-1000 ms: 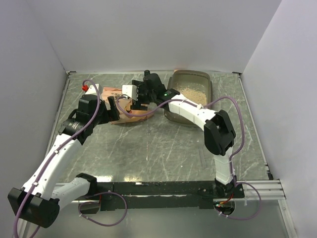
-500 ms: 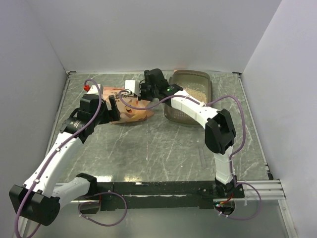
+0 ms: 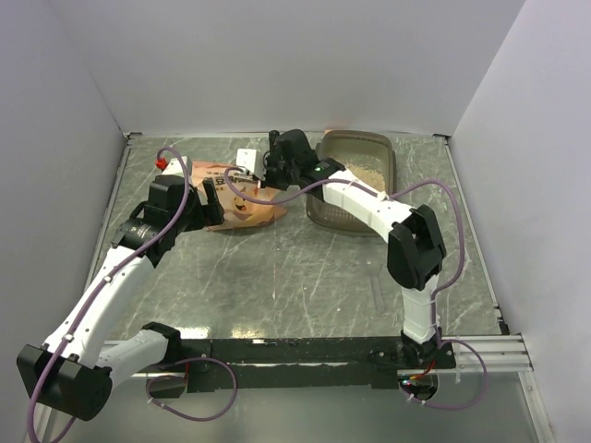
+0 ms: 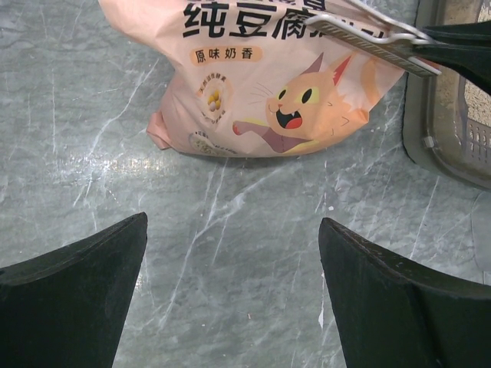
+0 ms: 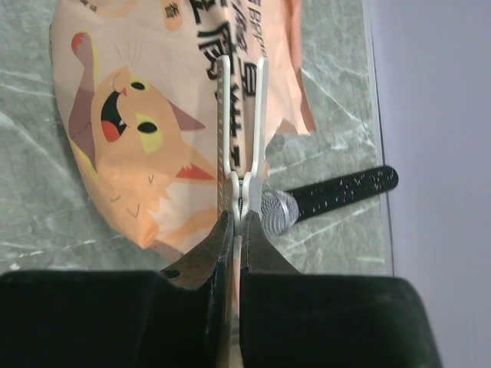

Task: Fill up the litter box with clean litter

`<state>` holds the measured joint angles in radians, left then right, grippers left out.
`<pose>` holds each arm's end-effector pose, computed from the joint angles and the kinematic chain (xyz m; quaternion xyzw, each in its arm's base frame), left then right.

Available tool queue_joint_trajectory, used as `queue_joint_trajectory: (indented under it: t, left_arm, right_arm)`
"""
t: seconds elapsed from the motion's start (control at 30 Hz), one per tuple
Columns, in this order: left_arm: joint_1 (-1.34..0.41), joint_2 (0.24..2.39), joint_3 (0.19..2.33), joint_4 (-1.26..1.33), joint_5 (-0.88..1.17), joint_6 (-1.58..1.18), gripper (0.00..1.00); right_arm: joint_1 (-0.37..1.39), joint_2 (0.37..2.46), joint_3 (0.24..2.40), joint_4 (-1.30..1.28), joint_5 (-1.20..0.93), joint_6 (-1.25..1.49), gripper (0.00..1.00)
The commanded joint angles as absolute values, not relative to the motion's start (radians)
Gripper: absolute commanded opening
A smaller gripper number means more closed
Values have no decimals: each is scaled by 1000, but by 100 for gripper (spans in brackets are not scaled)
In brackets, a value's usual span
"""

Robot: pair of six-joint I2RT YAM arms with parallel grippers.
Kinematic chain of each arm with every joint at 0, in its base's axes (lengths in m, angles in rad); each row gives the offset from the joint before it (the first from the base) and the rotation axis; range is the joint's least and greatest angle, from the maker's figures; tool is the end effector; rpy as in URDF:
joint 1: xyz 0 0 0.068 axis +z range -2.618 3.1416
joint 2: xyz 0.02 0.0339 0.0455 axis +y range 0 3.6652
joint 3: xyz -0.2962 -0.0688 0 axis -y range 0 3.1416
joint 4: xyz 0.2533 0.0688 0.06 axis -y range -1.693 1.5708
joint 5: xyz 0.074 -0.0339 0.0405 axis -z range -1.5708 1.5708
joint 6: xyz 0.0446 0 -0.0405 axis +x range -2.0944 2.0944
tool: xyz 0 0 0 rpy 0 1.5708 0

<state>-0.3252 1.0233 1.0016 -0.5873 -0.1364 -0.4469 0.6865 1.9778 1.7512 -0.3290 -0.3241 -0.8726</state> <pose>0.2078 -0.0637 0.3533 -0.0853 0.8810 -0.1178 0.4503 0.3749 0.3256 0.3257 -0.6621 0.5583 0.0958 0.4907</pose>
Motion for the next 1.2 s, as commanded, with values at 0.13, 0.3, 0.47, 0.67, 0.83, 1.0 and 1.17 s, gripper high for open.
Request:
queue_joint_trajectory:
  t: [0.13,0.3,0.47,0.67,0.83,1.0,1.17]
  left_arm:
    - [-327,973,1008,-563,-169,-433,97]
    - [-327,953,1003,-560,-169,-439,97]
    - [-327,946,1011,-577,-140,-451,97]
    - [-327,919,996,-577,-117,-463,97]
    - [-327,907,1000,-584,-114,-468,97]
    - [-327,907,1014,-595,-100,-471,97]
    - [-328,916,1012,-598,-106,-472,97]
  right_arm:
    - [687,1688,1596,-311,-210,-763,0]
    - [696,1528,1539,-452,-155,-585,0]
    - [700,1421,1462,-676,-103,-330,0]
    - [701,1269,1177,-666,-94,-68,0]
    - [699,1174,976,-620,-101,124,0]
    - [695,1140,839,-586,-11,277,1]
    - [663,1132,756,-532,-3,365,14]
